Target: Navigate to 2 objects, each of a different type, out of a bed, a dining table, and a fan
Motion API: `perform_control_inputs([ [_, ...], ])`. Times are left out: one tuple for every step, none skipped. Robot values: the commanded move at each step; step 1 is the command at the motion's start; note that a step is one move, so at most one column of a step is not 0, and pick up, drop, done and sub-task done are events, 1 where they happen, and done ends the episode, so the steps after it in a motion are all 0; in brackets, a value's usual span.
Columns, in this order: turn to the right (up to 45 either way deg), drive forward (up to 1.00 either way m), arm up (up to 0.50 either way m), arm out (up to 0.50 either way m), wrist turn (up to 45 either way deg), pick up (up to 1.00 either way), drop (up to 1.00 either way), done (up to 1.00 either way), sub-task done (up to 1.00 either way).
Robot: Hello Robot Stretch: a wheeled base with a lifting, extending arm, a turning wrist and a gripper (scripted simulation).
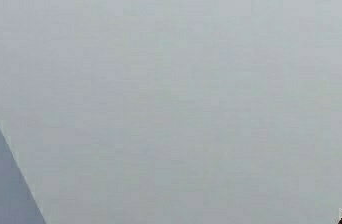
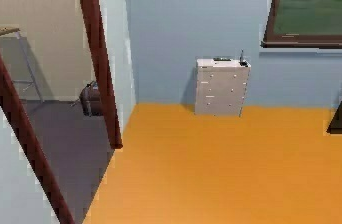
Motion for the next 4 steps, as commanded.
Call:
perform_control_inputs([
  [45.0,0.0,0.0,0.0,0.0,0.0,0.0,0.0,0.0],
  [24.0,0.0,0.0,0.0,0.0,0.0,0.0,0.0,0.0],
  [0.0,0.8,0.0,0.0,0.0,0.0,0.0,0.0,0.0],
  [21.0,0.0,0.0,0.0,0.0,0.0,0.0,0.0,0.0],
])
